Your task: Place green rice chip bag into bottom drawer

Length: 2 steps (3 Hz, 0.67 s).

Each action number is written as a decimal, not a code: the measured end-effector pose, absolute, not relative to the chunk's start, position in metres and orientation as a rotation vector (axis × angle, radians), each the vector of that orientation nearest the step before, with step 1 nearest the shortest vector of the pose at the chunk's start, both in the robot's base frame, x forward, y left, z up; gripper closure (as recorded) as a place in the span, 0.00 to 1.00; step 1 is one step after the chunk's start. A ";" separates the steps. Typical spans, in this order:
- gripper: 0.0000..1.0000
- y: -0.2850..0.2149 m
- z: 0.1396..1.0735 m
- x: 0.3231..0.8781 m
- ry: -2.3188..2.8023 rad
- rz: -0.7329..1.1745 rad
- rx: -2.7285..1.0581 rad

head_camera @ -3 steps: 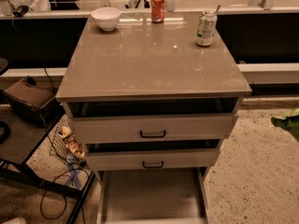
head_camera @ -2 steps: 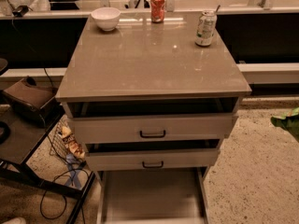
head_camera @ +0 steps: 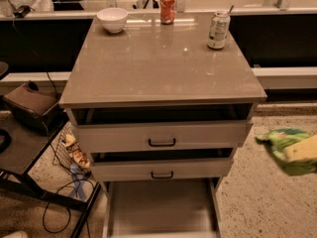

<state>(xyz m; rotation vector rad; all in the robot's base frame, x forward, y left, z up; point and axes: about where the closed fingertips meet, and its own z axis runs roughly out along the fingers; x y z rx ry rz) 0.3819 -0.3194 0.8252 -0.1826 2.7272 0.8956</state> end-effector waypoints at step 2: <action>1.00 -0.245 0.640 0.356 2.865 1.070 -0.254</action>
Offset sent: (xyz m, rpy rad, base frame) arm -0.0563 0.1133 -0.3041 0.1137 0.3264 0.1799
